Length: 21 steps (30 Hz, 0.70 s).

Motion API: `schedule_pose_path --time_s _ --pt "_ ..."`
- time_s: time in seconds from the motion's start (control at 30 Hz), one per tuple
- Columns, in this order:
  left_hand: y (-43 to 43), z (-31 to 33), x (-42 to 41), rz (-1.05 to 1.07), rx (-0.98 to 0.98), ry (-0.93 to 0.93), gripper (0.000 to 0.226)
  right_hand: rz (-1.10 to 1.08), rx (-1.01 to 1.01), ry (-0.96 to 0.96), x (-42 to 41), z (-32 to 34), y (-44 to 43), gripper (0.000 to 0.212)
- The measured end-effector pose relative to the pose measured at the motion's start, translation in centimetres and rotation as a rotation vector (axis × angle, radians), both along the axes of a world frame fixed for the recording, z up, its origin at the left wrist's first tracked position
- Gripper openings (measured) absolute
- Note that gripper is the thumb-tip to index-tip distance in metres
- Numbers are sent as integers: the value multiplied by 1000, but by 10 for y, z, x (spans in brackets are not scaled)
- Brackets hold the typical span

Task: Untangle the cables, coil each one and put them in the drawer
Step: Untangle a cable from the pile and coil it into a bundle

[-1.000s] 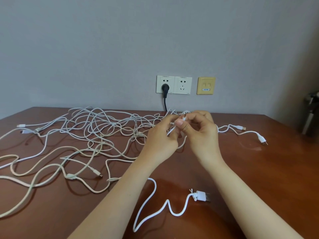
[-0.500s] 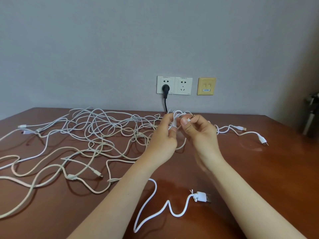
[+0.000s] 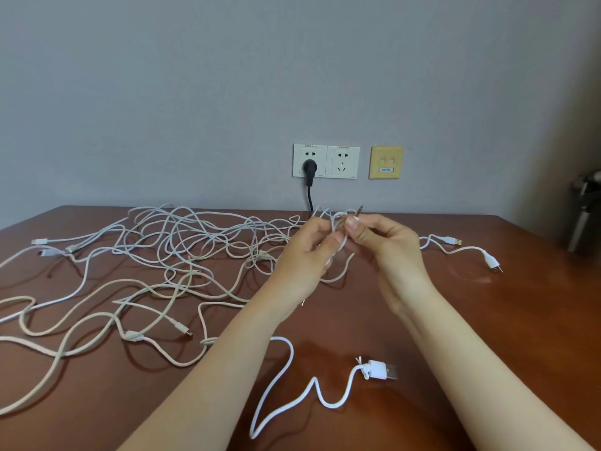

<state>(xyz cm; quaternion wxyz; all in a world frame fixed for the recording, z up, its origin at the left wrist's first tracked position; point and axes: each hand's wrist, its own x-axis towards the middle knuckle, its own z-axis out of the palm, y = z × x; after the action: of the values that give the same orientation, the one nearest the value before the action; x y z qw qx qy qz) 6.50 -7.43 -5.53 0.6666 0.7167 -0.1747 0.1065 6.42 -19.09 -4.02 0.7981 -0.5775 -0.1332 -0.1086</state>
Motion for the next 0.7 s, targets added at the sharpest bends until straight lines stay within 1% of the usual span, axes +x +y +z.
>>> schedule_pose_path --time_s 0.07,0.1,0.2,0.33,0.43,0.5,0.57,0.7 --pt "2 3 -2 -72 -112 37 12 0 -59 -30 -2 3 -2 15" --pt "2 3 -3 -90 -140 48 12 -6 -85 -42 -3 4 -2 16" --pt "3 1 -3 -108 -193 76 12 -23 -122 -79 -5 5 1 5" --pt "5 1 -1 -83 -232 128 12 -8 -55 -91 -6 4 4 14" --pt "1 3 -1 -18 -225 106 15 12 -18 -82 -6 4 4 4" --pt "-1 4 -1 45 -243 102 18 8 -58 -52 -6 4 5 11" --pt "-1 4 1 96 -260 102 19 16 -88 9 -7 4 7 11" --pt "0 2 3 165 -198 72 20 30 -92 176 -7 6 6 17"
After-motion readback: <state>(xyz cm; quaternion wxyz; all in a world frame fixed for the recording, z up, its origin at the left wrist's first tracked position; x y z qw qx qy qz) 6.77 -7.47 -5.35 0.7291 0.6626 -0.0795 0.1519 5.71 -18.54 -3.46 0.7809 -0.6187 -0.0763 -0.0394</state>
